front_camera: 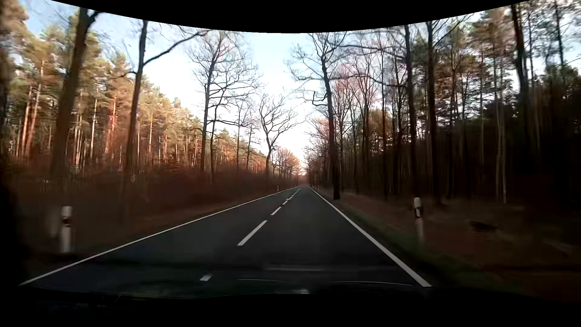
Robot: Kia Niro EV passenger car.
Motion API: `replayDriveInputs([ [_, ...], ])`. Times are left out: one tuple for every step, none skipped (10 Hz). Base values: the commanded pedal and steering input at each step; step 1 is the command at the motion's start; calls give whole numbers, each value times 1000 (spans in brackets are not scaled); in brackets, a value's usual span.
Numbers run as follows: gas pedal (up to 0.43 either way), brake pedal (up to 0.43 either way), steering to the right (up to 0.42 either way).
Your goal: Follow the waypoints while adhering to traffic rules and regulations
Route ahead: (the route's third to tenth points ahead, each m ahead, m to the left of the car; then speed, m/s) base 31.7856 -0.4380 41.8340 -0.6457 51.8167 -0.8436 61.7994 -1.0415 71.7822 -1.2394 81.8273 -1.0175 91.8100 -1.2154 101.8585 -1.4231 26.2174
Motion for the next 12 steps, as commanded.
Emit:
replayDriveInputs([
  [197,0,-1],
  [197,0,-1],
  [209,0,-1],
  [209,0,-1],
  [209,0,0],
  [209,0,0],
  [209,0,0],
  [209,0,0],
  [209,0,-1],
  [209,0,-1],
  [209,0,-1],
  [209,0,-1],
])
